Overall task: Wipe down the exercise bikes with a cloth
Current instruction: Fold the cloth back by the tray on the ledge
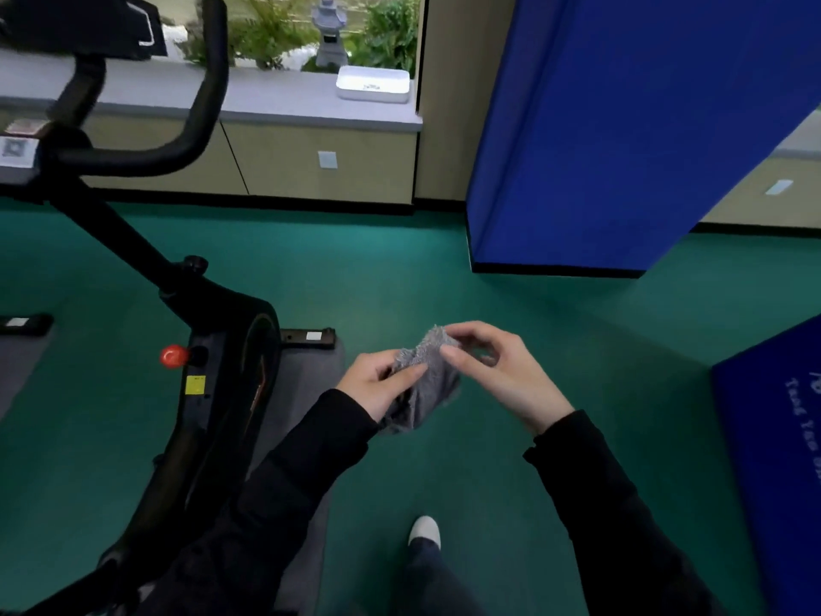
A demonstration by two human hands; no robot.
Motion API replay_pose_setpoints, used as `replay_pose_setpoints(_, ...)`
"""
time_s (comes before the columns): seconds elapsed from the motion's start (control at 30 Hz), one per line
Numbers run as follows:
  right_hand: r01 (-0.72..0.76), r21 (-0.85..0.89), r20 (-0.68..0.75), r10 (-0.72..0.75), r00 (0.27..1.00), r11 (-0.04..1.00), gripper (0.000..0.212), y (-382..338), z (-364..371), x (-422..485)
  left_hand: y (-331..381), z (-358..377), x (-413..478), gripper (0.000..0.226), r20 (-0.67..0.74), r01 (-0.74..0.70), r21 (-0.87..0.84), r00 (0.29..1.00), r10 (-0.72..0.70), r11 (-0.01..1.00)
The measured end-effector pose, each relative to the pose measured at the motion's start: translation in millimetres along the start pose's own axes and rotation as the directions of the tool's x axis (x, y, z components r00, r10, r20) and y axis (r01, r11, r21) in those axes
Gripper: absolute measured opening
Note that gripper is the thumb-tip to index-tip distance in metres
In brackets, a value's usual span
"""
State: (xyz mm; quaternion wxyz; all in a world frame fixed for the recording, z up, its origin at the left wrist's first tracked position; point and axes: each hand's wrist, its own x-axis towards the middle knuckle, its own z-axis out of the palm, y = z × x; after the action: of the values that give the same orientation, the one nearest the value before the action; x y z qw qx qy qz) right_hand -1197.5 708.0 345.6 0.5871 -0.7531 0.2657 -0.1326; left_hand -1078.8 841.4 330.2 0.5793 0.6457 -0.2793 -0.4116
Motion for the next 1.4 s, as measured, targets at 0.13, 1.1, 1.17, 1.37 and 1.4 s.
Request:
replay_pose_setpoints(0.13,0.133,-0.157,0.029,-0.130,0.991,0.979,0.011,1,-33,33,10,23,35,0.014,0.022,-0.033,0.033,0.999,0.032,0.999)
replay_pose_setpoints(1.1,0.209,-0.058,0.270,-0.186,0.945,0.976,0.012,-44,-92,335,76,-67,343,0.035,-0.163,-0.076,0.086,0.983,0.089,0.993)
replay_pose_setpoints(1.17,0.189,-0.029,0.228,-0.177,0.957,0.982,0.012,-44,-92,355,80,-74,358,0.032,-0.217,-0.050,0.045,0.974,0.058,0.998)
replay_pose_setpoints(1.37,0.191,-0.039,0.209,-0.179,0.961,0.981,0.003,-42,-100,418,84,-93,404,0.025,-0.307,0.039,-0.052,0.950,-0.054,0.998)
replay_pose_setpoints(1.4,0.198,-0.036,0.216,-0.185,0.959,0.980,0.003,-41,-102,428,85,-95,411,0.021,-0.329,0.041,-0.011,0.944,-0.042,0.999)
